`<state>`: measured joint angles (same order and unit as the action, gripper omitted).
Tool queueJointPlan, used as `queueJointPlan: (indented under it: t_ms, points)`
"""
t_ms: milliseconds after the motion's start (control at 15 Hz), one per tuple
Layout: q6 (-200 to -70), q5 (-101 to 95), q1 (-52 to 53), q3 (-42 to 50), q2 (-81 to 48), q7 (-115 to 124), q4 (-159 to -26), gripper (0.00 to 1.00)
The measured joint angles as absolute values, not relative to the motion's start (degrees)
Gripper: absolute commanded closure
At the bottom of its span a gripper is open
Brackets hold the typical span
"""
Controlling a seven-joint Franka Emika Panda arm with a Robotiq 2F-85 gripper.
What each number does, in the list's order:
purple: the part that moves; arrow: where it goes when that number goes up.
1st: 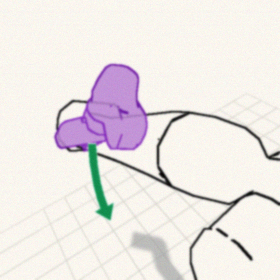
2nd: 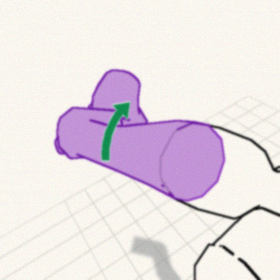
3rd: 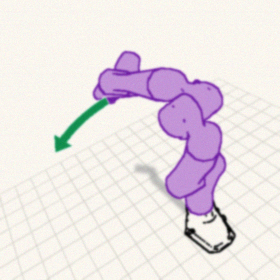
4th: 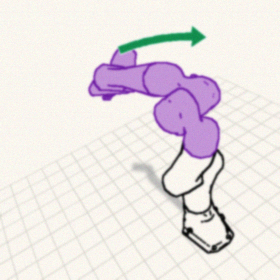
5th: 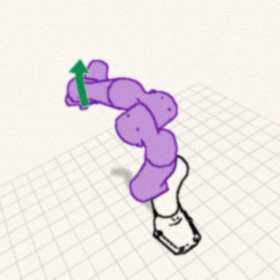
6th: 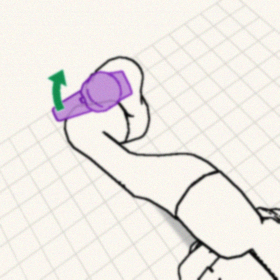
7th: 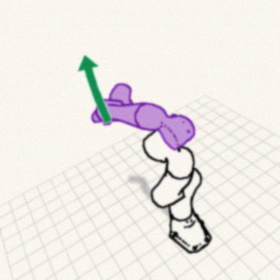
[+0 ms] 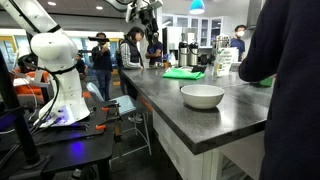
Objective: Move the white bowl to the left
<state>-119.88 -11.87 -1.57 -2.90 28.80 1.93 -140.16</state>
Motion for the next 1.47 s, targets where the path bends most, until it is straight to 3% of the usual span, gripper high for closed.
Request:
queueJointPlan:
  t_ms: [1467]
  points:
    - [-133.0, -15.3, -7.3, 6.8, -8.2, -6.8, -126.4, 0.00]
